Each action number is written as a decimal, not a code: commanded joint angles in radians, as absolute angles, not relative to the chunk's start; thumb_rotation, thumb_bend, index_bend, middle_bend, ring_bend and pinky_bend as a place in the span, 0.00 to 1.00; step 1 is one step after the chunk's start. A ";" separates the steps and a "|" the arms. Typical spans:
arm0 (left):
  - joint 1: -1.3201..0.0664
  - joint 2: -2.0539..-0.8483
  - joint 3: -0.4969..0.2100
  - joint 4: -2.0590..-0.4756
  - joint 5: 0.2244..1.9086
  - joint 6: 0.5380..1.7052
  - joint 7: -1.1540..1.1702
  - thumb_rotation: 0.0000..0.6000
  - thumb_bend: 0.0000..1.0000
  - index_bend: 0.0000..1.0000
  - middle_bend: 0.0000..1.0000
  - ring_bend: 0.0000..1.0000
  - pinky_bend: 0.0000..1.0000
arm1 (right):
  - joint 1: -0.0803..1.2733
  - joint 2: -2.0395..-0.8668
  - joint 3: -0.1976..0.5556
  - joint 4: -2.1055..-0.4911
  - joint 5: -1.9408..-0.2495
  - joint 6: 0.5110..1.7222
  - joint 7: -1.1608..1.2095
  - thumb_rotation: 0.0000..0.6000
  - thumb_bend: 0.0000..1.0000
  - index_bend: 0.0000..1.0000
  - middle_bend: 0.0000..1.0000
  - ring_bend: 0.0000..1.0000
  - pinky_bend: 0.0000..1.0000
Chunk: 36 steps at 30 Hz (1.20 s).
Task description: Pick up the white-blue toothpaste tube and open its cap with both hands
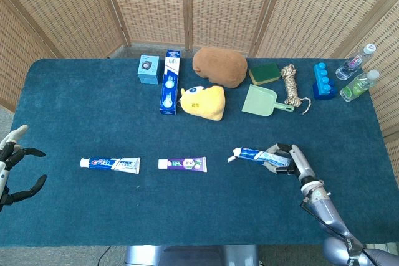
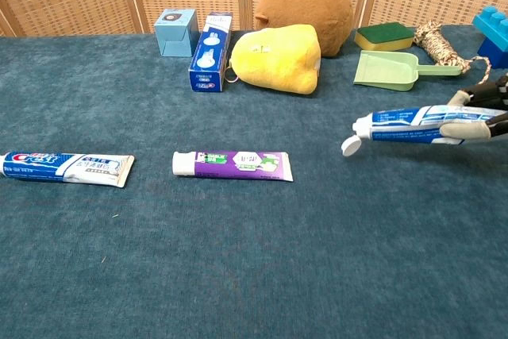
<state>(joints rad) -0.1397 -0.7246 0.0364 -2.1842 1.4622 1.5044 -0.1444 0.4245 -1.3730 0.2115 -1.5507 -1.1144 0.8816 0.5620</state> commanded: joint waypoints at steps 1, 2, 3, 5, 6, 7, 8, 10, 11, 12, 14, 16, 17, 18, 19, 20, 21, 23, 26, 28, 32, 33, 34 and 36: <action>-0.136 -0.729 0.032 -2.180 1.459 1.503 -0.147 1.00 0.29 0.35 0.04 0.00 0.18 | 0.413 -1.381 0.214 -1.535 -1.142 0.904 0.575 1.00 0.21 0.34 0.28 0.11 0.20; -0.134 -0.730 0.030 -2.179 1.458 1.502 -0.148 1.00 0.29 0.35 0.04 0.00 0.18 | 0.410 -1.382 0.216 -1.534 -1.149 0.912 0.579 1.00 0.20 0.32 0.26 0.10 0.19; -0.132 -0.732 0.029 -2.178 1.457 1.502 -0.149 1.00 0.29 0.35 0.04 0.00 0.18 | 0.407 -1.381 0.217 -1.532 -1.157 0.918 0.583 0.98 0.19 0.30 0.25 0.09 0.19; -0.129 -0.734 0.025 -2.177 1.457 1.502 -0.150 1.00 0.29 0.34 0.04 0.00 0.18 | 0.402 -1.379 0.220 -1.530 -1.168 0.934 0.585 0.95 0.19 0.26 0.23 0.08 0.19; -0.128 -0.736 0.023 -2.176 1.457 1.502 -0.150 1.00 0.29 0.34 0.04 0.00 0.18 | 0.398 -1.377 0.221 -1.529 -1.171 0.942 0.586 0.94 0.19 0.25 0.22 0.07 0.19; -0.126 -0.738 0.021 -2.175 1.457 1.501 -0.149 1.00 0.29 0.33 0.04 0.00 0.18 | 0.392 -1.371 0.224 -1.532 -1.174 0.954 0.587 0.94 0.19 0.24 0.21 0.06 0.19; -0.124 -0.739 0.020 -2.174 1.456 1.500 -0.147 1.00 0.29 0.33 0.04 0.00 0.18 | 0.387 -1.366 0.227 -1.537 -1.177 0.965 0.586 0.94 0.19 0.24 0.21 0.06 0.19; -0.120 -0.740 0.019 -2.173 1.454 1.499 -0.145 1.00 0.29 0.32 0.04 0.00 0.17 | 0.378 -1.352 0.228 -1.548 -1.187 0.986 0.578 0.93 0.19 0.24 0.21 0.06 0.19; -0.117 -0.740 0.019 -2.174 1.452 1.499 -0.144 1.00 0.29 0.32 0.04 0.00 0.17 | 0.370 -1.338 0.228 -1.555 -1.196 1.006 0.564 0.91 0.19 0.24 0.21 0.06 0.19; -0.113 -0.740 0.019 -2.172 1.453 1.500 -0.142 1.00 0.29 0.32 0.04 0.00 0.17 | 0.361 -1.325 0.227 -1.565 -1.201 1.024 0.551 0.91 0.19 0.24 0.21 0.05 0.19; -0.106 -0.740 0.021 -2.161 1.464 1.504 -0.136 1.00 0.29 0.31 0.05 0.00 0.17 | 0.346 -1.298 0.228 -1.591 -1.201 1.045 0.538 0.91 0.19 0.24 0.21 0.05 0.19; -0.097 -0.742 0.030 -2.140 1.476 1.503 -0.118 1.00 0.29 0.31 0.05 0.00 0.15 | 0.328 -1.262 0.227 -1.624 -1.200 1.074 0.502 0.93 0.20 0.24 0.22 0.05 0.19; -0.094 -0.744 0.033 -2.133 1.478 1.501 -0.109 1.00 0.29 0.30 0.06 0.00 0.14 | 0.322 -1.247 0.224 -1.640 -1.199 1.083 0.483 0.94 0.21 0.25 0.22 0.06 0.19; -0.093 -0.745 0.035 -2.127 1.480 1.498 -0.102 1.00 0.29 0.29 0.07 0.00 0.13 | 0.317 -1.237 0.222 -1.650 -1.197 1.089 0.470 0.96 0.21 0.25 0.23 0.06 0.19; -0.089 -0.747 0.042 -2.118 1.479 1.491 -0.084 1.00 0.29 0.29 0.07 0.00 0.12 | 0.307 -1.217 0.217 -1.672 -1.194 1.104 0.439 0.97 0.22 0.25 0.23 0.06 0.19; -0.085 -0.750 0.049 -2.109 1.476 1.483 -0.062 1.00 0.29 0.28 0.08 0.00 0.12 | 0.298 -1.195 0.207 -1.688 -1.198 1.118 0.399 0.98 0.23 0.25 0.23 0.06 0.19; -0.082 -0.756 0.051 -2.104 1.476 1.482 -0.045 1.00 0.29 0.28 0.08 0.00 0.12 | 0.291 -1.177 0.201 -1.710 -1.194 1.124 0.371 1.00 0.25 0.25 0.23 0.07 0.19; -0.074 -0.775 0.052 -2.086 1.468 1.488 0.011 1.00 0.29 0.27 0.08 0.00 0.12 | 0.275 -1.138 0.183 -1.754 -1.193 1.148 0.293 1.00 0.27 0.26 0.23 0.07 0.19; -0.062 -0.804 0.054 -2.071 1.462 1.498 0.074 1.00 0.29 0.25 0.10 0.00 0.12 | 0.258 -1.103 0.163 -1.802 -1.188 1.176 0.200 1.00 0.28 0.27 0.24 0.07 0.19; -0.053 -0.817 0.060 -2.069 1.460 1.500 0.106 1.00 0.29 0.24 0.10 0.00 0.11 | 0.244 -1.083 0.144 -1.825 -1.197 1.211 0.115 1.00 0.29 0.29 0.24 0.08 0.19; -0.030 -0.835 0.075 -2.063 1.470 1.512 0.153 1.00 0.29 0.23 0.11 0.00 0.10 | 0.212 -1.070 0.107 -1.863 -1.218 1.300 -0.077 1.00 0.30 0.30 0.25 0.09 0.19; -0.021 -0.841 0.080 -2.059 1.470 1.519 0.167 1.00 0.29 0.22 0.11 0.00 0.09 | 0.201 -1.067 0.093 -1.871 -1.230 1.329 -0.139 1.00 0.31 0.30 0.25 0.09 0.19; -0.013 -0.850 0.084 -2.057 1.472 1.525 0.177 1.00 0.29 0.22 0.10 0.00 0.09 | 0.191 -1.068 0.085 -1.884 -1.235 1.356 -0.192 1.00 0.31 0.30 0.25 0.09 0.19; -0.002 -0.861 0.092 -2.054 1.474 1.524 0.180 1.00 0.29 0.22 0.10 0.00 0.08 | 0.172 -1.064 0.069 -1.908 -1.240 1.394 -0.266 1.00 0.31 0.30 0.26 0.09 0.19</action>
